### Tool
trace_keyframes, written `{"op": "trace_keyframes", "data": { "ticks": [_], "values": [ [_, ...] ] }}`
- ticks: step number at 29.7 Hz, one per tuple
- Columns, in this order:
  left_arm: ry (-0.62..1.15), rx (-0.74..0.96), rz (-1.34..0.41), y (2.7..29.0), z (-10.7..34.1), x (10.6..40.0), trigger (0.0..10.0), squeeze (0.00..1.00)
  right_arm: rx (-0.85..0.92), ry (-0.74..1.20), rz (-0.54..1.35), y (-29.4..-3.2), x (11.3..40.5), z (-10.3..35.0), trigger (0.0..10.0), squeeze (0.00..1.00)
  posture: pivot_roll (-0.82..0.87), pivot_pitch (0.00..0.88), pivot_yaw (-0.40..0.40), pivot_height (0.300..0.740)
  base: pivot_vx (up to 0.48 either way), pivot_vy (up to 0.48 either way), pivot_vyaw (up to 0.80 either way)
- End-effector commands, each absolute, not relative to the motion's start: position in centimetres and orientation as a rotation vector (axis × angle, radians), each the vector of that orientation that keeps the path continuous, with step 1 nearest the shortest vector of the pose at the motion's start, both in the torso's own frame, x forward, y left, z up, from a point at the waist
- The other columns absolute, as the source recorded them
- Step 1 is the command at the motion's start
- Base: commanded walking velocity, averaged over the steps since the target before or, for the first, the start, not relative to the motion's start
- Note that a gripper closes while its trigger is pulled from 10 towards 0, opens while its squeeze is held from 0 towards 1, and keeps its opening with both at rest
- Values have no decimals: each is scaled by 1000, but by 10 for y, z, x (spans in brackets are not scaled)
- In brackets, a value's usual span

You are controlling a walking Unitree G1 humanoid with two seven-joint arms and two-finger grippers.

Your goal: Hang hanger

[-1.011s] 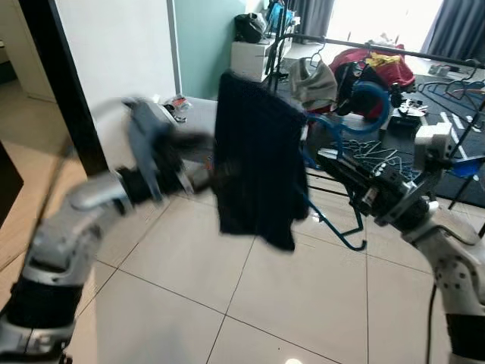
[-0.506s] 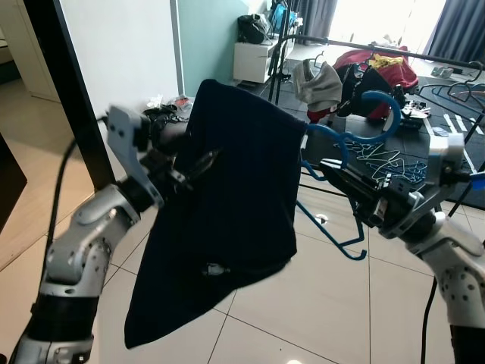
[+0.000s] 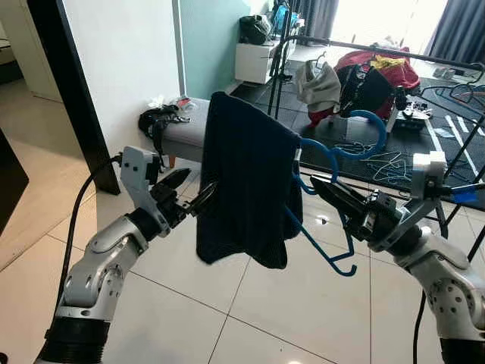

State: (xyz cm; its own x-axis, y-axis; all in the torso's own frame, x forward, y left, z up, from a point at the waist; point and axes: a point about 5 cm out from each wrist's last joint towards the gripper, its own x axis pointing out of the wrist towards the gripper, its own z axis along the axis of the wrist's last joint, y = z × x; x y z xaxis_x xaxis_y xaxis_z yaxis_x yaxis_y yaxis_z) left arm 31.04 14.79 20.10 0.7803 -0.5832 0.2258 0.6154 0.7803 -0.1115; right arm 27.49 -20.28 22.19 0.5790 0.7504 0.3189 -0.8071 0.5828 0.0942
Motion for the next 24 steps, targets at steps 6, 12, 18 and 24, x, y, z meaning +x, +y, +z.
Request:
{"op": "trace_keyframes", "data": {
  "ticks": [6,12,18,24],
  "values": [
    [-218,-217,-732,137,210,308,10000,0,236,-325,964,-203,267,239,10000,0,53,0,-38,740,0,0,0],
    [-256,-226,-752,142,222,307,10000,0,229,-333,1003,-203,262,245,10000,0,50,0,-39,740,0,0,0],
    [-277,-226,-726,145,226,309,10000,0,229,-321,1081,-197,255,247,10000,0,51,0,-39,740,0,0,0],
    [-292,-232,-713,145,229,310,9333,0,223,-299,1114,-195,250,247,10000,0,50,0,-41,740,0,0,0]
  ]
}}
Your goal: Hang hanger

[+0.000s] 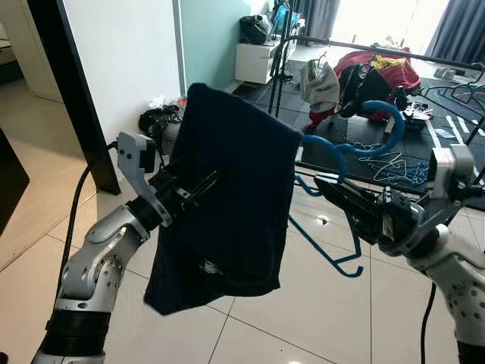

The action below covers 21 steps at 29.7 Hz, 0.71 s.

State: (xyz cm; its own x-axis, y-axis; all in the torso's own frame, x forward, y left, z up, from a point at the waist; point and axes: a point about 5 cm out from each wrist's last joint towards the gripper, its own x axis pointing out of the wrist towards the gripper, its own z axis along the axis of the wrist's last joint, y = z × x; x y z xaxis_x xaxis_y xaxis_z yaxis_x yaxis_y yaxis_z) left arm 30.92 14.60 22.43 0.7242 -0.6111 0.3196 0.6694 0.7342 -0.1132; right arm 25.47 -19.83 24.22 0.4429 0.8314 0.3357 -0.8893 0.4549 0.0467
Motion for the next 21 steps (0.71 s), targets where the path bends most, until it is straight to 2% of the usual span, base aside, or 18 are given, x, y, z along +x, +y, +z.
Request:
{"op": "trace_keyframes", "data": {
  "ticks": [1,21],
  "values": [
    [-299,-239,-696,146,230,311,0,0,225,-302,1118,-195,250,248,10000,0,48,0,-40,740,0,0,0],
    [-338,-249,-644,147,239,318,0,0,227,-312,1111,-197,247,253,10000,0,42,0,-36,740,0,0,0]
  ]
}}
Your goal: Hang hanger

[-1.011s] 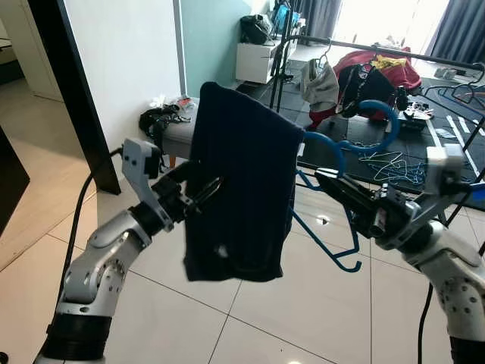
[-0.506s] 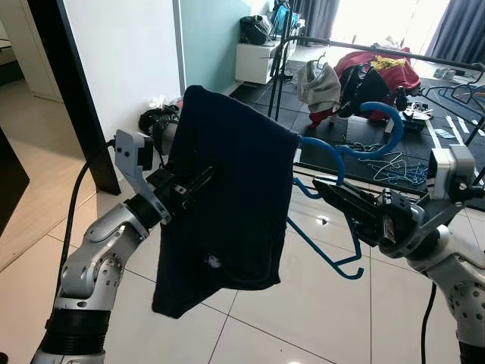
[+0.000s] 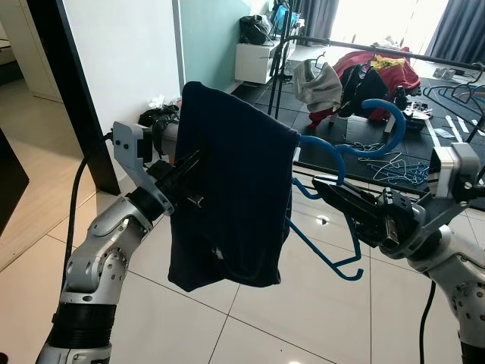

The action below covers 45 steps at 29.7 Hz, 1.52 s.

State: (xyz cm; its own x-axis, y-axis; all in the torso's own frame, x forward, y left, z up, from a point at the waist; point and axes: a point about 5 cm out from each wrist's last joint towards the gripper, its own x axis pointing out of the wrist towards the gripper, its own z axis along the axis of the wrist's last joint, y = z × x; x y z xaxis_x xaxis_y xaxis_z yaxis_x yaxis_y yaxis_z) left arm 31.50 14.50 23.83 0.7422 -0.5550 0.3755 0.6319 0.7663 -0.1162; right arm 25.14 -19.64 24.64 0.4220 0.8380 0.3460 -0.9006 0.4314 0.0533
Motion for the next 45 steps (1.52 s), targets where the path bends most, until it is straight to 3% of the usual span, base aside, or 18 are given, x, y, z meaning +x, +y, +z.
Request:
{"op": "trace_keyframes", "data": {
  "ticks": [1,8,12,20,29,32,40,45],
  "values": [
    [-338,-249,-644,147,239,318,0,0,227,-312,1111,-197,247,253,10000,0,42,0,-36,740,0,0,0],
    [-359,-242,-628,154,245,318,0,0,182,-287,1009,-203,256,247,10000,0,44,0,-38,740,0,0,0],
    [-391,-230,-605,168,256,318,0,0,154,-269,862,-214,269,242,10000,0,44,0,-40,740,0,0,0],
    [-429,-212,-568,187,268,318,0,0,153,-248,767,-220,277,237,10000,0,46,0,-43,740,0,0,0],
    [-439,-225,-576,187,269,316,0,0,152,-196,588,-231,293,229,10000,0,44,0,-47,740,0,0,0],
    [-447,-247,-564,192,270,317,0,0,184,-207,402,-243,306,226,10000,0,44,0,-48,740,0,0,0],
    [-464,-285,-550,198,273,317,0,0,232,-229,189,-260,316,226,10000,0,48,0,-46,740,0,0,0],
    [-496,-365,-607,188,281,313,0,0,247,-201,105,-265,322,220,10000,0,51,0,-47,740,0,0,0]
  ]
}}
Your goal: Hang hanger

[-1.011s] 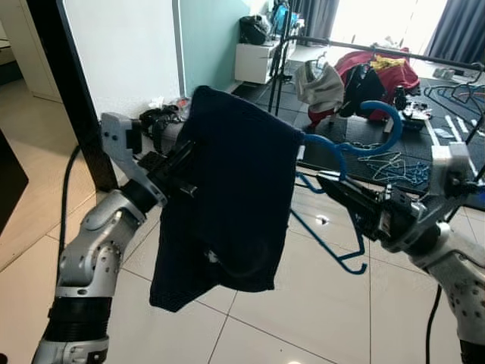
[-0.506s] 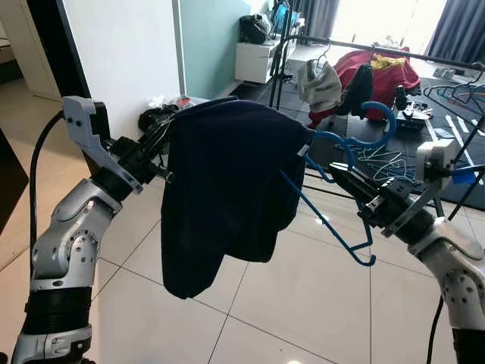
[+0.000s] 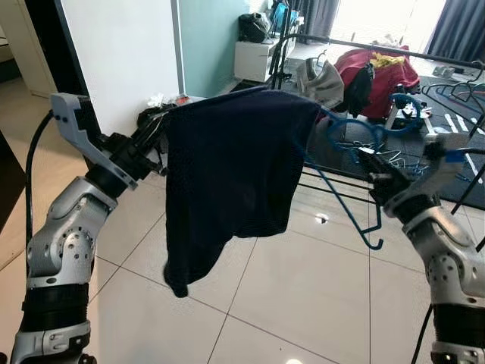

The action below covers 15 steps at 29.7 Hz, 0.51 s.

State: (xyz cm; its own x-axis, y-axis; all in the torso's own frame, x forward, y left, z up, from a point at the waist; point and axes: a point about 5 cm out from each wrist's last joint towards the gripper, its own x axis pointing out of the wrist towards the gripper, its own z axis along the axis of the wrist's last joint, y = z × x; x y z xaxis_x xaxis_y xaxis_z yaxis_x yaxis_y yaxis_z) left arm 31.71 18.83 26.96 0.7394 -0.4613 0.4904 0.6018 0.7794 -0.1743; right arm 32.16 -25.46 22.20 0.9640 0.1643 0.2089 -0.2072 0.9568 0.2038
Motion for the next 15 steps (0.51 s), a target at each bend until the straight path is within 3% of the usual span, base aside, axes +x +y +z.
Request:
{"op": "trace_keyframes", "data": {
  "ticks": [1,6,15],
  "values": [
    [-496,-365,-607,188,281,313,0,0,247,-201,105,-265,322,220,10000,0,51,0,-47,740,0,0,0],
    [-569,-471,-794,158,303,298,0,0,251,-139,173,-245,325,207,10000,0,56,0,-48,740,0,0,0],
    [-665,-578,-956,134,334,286,0,0,278,-76,222,-219,330,192,10000,0,57,0,-45,740,0,0,0]
  ]
}}
